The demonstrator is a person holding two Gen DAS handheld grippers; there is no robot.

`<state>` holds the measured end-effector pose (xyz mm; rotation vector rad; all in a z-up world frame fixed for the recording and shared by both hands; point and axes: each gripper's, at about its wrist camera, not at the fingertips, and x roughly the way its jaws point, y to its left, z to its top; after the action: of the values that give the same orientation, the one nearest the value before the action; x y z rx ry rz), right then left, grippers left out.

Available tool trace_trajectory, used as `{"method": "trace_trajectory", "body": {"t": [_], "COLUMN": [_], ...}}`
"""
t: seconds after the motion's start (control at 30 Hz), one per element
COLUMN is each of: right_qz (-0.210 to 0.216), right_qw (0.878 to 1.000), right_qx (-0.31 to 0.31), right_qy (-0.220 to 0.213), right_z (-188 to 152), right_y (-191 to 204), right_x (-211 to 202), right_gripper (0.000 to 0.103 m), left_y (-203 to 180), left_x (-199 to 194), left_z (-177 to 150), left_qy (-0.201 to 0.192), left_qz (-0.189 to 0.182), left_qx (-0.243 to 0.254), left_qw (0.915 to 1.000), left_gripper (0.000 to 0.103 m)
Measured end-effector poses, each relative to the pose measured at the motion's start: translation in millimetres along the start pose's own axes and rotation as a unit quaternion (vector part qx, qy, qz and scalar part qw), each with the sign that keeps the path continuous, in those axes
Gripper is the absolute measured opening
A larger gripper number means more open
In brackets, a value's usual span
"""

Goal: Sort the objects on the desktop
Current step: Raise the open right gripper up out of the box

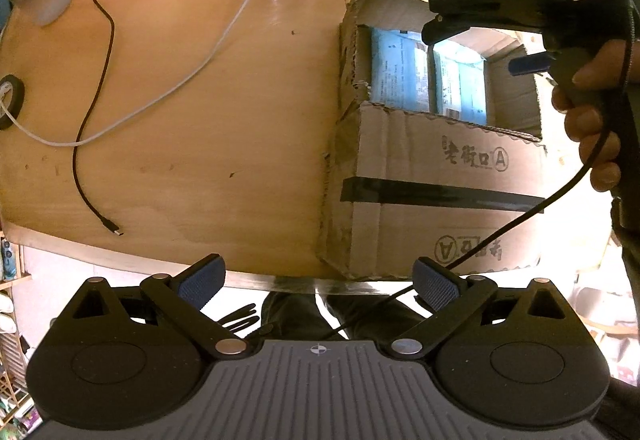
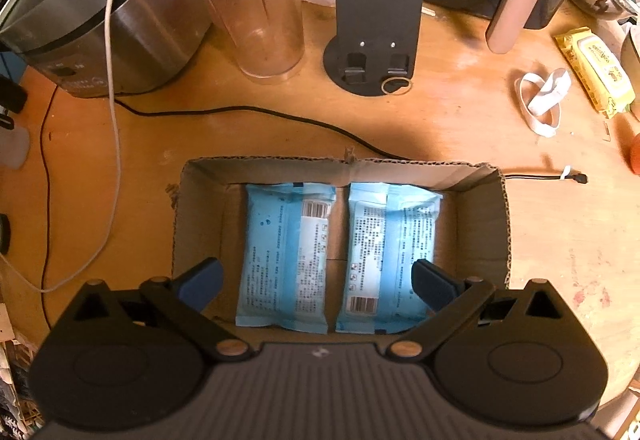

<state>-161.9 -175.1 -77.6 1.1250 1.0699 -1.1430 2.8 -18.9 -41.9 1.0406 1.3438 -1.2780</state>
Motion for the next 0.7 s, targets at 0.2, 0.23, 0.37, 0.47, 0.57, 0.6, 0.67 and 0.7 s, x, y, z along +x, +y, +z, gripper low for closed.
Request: {"method": "trace_trajectory", "body": {"t": [0.2,0.23,0.37,0.47,0.57,0.6,0.67,0.7], "right_qz": [0.002,0.002,0.000,0.001,-0.001,-0.002,-0.003,-0.004], "right_qw": [1.000,1.000,1.000,1.000,1.000,1.000,1.000,1.000], "right_qx": [-0.004,-0.004,-0.003,-0.003,-0.002,-0.002,0.000,0.001], "right_qy": [0.000,0.000,0.000,-0.001,-0.001,-0.001,0.000,0.000], "right_z": [-0.3,-0.3,-0.3,-0.1,0.1,0.2,0.3,0.0], "right_y": [-2.8,-3.5,-7.1,-9.4,-13.1,-14.9,-17.9,-19.8], "right_x": [-3.6,-3.7,-4.1,-5.5,-6.0,-5.9,-5.9,-6.0], "right_gripper": [0.103,0.103,0.103,0.103,0.103,0.103,0.103,0.103], "left_y": [-3.6,-4.1,-5.3,-7.1,-9.3,-10.2,-12.0,-12.9], "left_x": [0.2,0.2,0.3,0.5,0.2,0.3,0.7,0.8], "left_z": [0.4,0.4,0.4,0.5,0.6,0.7,0.9,1.0], "left_qy": [-0.001,-0.001,-0.002,-0.002,-0.001,-0.001,-0.001,-0.001], "left_qz": [0.001,0.001,0.001,0.002,0.002,0.002,0.002,0.002], "left_qx": [-0.001,-0.001,-0.002,-0.002,-0.002,-0.001,-0.001,0.000], "left_qw": [1.0000,1.0000,1.0000,1.0000,1.0000,1.0000,1.0000,1.0000], "left_gripper": [0.103,0.103,0.103,0.103,0.103,0.103,0.103,0.103]}}
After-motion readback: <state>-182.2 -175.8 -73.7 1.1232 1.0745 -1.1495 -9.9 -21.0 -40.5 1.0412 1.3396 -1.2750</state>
